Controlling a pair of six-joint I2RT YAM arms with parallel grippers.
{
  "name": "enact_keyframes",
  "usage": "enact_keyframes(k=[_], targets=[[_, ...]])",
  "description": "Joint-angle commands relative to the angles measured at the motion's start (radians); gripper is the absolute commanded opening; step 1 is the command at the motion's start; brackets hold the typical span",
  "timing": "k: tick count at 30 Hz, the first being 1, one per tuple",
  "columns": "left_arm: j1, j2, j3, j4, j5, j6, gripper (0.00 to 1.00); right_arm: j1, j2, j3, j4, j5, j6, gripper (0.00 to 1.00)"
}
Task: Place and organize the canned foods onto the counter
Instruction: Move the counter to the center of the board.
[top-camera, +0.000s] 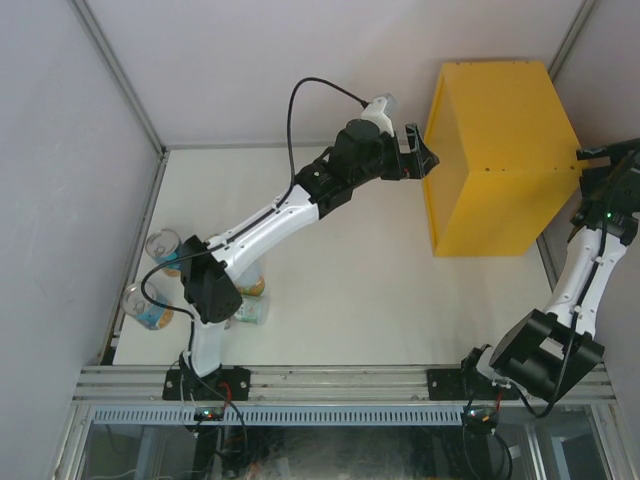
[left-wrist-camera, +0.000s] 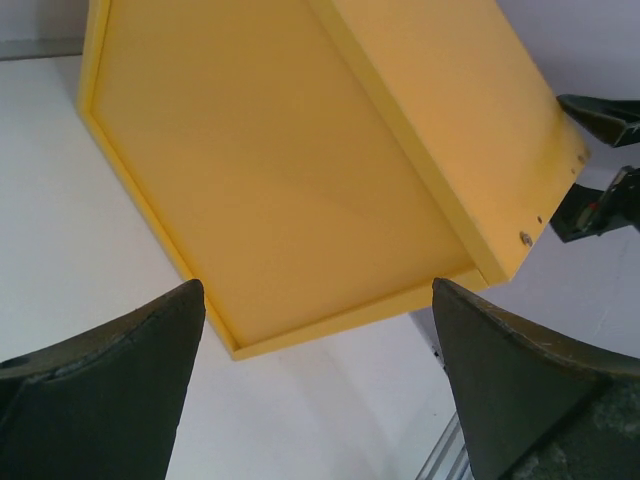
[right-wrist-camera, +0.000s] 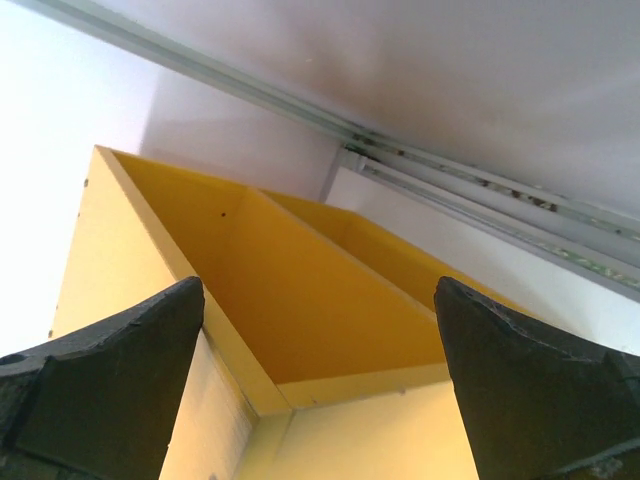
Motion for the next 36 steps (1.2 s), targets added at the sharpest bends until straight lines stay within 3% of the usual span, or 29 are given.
enact_keyframes(k=[1,26,36], targets=[[0.028,0.035,0.009,0.140,0.083,-0.104,0.98,0.026,0.038,-0.003,0.064,-0.164,0.002,0.97],[0.096,-0.047,-0.236,0.279,0.134,-0.175,0.97,0.266,-0.036,-0.150,0.044,-0.357,-0.055,0.93],[0.146,-0.105,-0.346,0.343,0.142,-0.198,0.96,0.344,-0.021,-0.150,0.040,-0.460,-0.117,0.82]])
